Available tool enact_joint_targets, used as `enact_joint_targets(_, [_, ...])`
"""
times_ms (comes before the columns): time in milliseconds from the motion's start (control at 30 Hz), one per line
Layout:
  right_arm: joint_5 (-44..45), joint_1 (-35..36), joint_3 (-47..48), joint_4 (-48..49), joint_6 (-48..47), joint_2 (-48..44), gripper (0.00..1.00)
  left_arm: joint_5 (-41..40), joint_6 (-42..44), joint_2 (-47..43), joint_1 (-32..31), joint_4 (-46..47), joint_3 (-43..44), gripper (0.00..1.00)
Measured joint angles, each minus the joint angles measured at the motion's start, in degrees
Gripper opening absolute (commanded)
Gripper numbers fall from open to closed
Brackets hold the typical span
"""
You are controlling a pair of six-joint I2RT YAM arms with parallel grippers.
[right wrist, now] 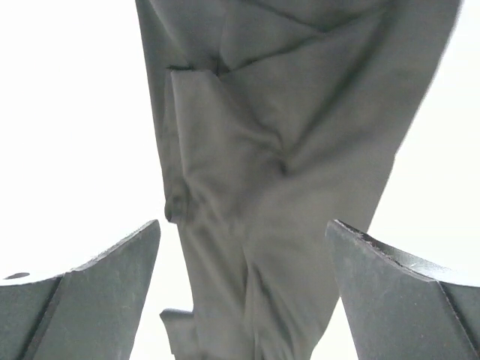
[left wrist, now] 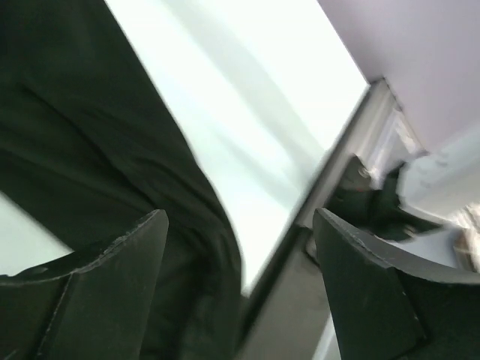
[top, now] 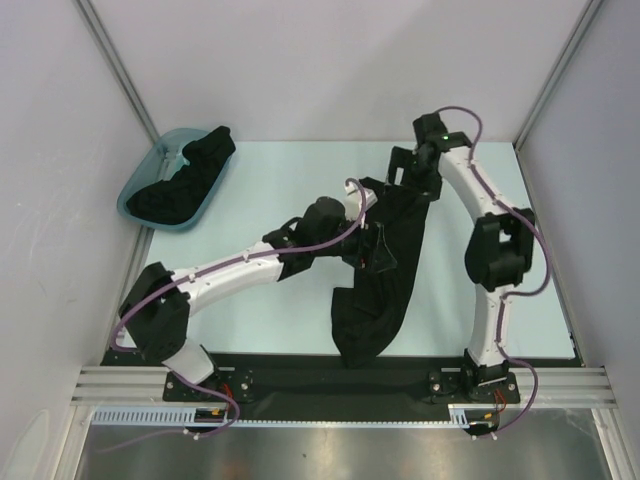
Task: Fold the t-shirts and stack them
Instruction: Fold the tshirt
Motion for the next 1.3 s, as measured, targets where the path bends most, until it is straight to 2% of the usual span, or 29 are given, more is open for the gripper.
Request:
enact_joint_targets(167, [2.5, -2.8, -6.3, -0.5, 0.6, -13.3, 0.99, 0.3, 7.0, 2.1, 5.4, -2.2, 4.0, 0.83])
enact_joint_targets(267, [1.6, -5.7, -14.1, 3.3, 0.9, -19.8, 0.97, 3.6, 9.3, 7.5, 11.4, -2.9, 8.7, 0.84])
enact_joint_targets(333, [0.4, -7.7, -17.3, 5.8, 1.1, -20.7, 0.96, 5.0, 10.6, 11.8, 15.0, -4.3, 12.8, 0.86])
enact_joint_targets(567, [-4.2, -13.4, -20.2, 14.2, 0.3, -10.9, 1.00, 7.6, 12.7, 31.2, 22.7, -10.2, 33.9, 0.86])
enact_joint_targets(667, [-6.1, -15.1, -20.2, 16.6, -0.1, -7.2, 1.00, 8.4, 12.0, 37.4, 23.8, -10.3, 38.9, 0.84])
enact_joint_targets(933, [-11.0, -19.1, -20.0, 22.5, -0.3, -0.5, 0.99, 10.3, 4.6, 51.4, 25.1, -4.8, 48.5, 0.79])
enact_joint_targets(1300, [-16.2, -18.8, -17.1, 27.3, 1.9, 3.3, 0.87, 10.4, -4.0, 54.6, 25.0, -0.2, 49.6, 0.72])
